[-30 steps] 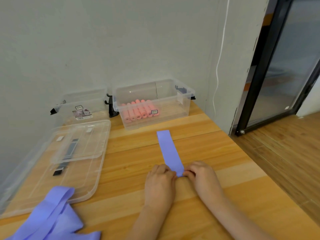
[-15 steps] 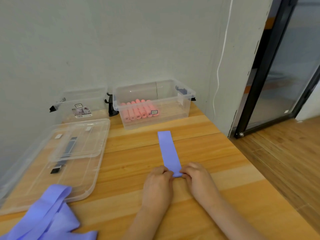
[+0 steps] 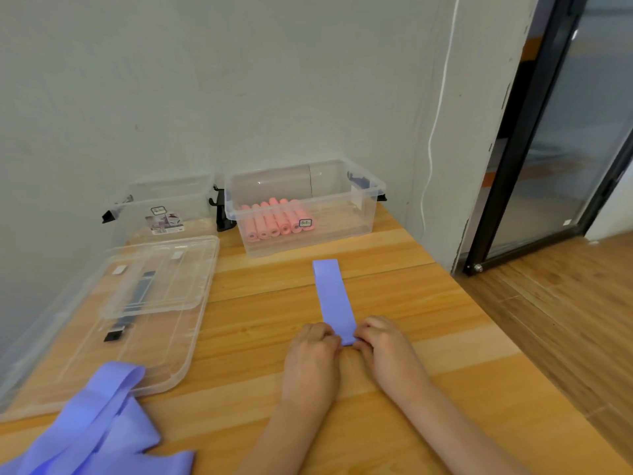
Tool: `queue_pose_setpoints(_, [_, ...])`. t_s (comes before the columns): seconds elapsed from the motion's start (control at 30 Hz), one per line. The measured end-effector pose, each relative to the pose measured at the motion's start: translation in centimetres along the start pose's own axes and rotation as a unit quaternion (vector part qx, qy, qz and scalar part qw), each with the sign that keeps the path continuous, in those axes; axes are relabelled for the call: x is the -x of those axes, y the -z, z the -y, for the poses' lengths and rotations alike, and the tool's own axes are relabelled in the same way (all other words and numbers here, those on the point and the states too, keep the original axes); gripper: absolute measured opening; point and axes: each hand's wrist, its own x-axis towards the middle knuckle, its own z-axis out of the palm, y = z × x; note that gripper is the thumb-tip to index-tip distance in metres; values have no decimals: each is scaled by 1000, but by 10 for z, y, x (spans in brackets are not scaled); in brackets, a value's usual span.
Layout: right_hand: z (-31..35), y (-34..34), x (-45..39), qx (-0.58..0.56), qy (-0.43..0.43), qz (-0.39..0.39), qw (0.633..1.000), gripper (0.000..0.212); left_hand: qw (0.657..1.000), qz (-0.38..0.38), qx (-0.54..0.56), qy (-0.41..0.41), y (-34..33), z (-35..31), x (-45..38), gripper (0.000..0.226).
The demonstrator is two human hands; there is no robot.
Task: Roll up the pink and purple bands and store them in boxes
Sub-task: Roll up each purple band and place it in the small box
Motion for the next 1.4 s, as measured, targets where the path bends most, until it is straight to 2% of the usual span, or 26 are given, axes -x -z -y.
queue_pose_setpoints(0.2, [-2,-8,-10,35,-24,-34,999,10,999,-4,-29,17,0,-1,-11,11])
queue_pose_setpoints(0.33, [2,-7,-8,83,5,-45,995,10,998,13,-68,15,3,-3,-15,27])
queue_pose_setpoints(0.6, [2,-10,-11,80,9,-38,996,28,996,20,-89,8,-3,-10,0,33])
queue_pose_setpoints(0.73, [12,-6,0,126,12,3,992,37,994,42,-102,17,-1,-14,0,40])
queue_pose_setpoints(0.87, [17,-6,4,121,18,28,992,40,986,117,-110,40,2,-15,-3,46])
queue_pose_setpoints(1.03, [24,-2,1,126,-25,58,990,44,990,97,-96,30,9,-18,2,45])
queue_pose_setpoints(1.17, [24,1,1,129,-43,75,988,45,981,175,-75,38,10,-20,3,49])
queue_pose_setpoints(1.27, [25,2,1,143,-39,101,984,49,976,200,-60,55,11,-19,1,53])
queue_pose_setpoints(1.37, [25,3,-1,156,-51,127,978,53,974,195,-87,71,16,-21,-4,73])
queue_pose_setpoints(1.4, [25,3,-2,158,-53,136,976,53,967,223,-94,80,16,-21,-7,81])
